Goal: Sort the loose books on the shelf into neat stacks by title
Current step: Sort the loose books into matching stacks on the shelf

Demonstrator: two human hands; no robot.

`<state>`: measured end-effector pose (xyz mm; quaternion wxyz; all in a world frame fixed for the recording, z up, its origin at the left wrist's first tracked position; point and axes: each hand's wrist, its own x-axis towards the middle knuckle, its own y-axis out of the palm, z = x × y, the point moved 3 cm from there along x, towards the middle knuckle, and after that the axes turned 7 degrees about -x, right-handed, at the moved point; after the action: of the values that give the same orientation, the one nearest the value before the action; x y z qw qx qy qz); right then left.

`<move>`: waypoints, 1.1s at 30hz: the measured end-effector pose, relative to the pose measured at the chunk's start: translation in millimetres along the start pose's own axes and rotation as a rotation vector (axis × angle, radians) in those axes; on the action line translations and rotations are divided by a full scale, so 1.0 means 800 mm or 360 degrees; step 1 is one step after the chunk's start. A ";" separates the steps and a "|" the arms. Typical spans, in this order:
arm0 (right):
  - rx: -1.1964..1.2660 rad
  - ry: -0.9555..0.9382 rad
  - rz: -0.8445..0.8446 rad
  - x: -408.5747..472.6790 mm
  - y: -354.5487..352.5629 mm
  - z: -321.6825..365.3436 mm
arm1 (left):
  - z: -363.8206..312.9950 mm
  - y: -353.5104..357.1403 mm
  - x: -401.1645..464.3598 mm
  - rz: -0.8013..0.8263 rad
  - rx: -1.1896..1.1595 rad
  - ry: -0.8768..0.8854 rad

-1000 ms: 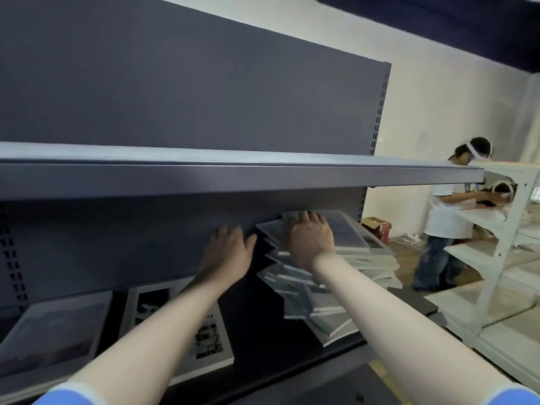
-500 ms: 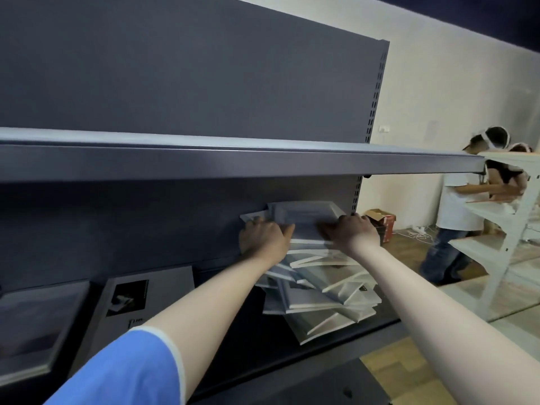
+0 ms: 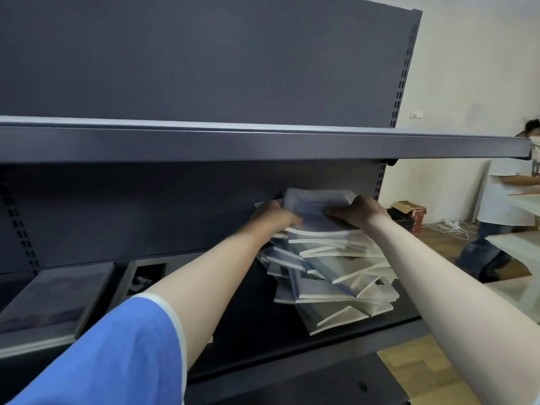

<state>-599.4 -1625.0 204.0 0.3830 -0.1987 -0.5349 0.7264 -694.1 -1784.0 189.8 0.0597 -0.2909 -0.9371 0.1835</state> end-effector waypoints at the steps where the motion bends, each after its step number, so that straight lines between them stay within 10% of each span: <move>1: 0.0027 0.0014 0.0009 -0.001 -0.001 0.000 | -0.003 -0.001 -0.005 0.0014 -0.0002 -0.0017; 33: 0.0470 -0.0625 0.0175 -0.137 0.097 0.257 | 0.138 -0.256 -0.120 -0.0520 -0.0185 -0.0082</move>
<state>-701.0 -1848.3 190.1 0.2563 -0.0244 -0.4756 0.8411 -746.4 -2028.9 164.7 0.0476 -0.1328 -0.9822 0.1244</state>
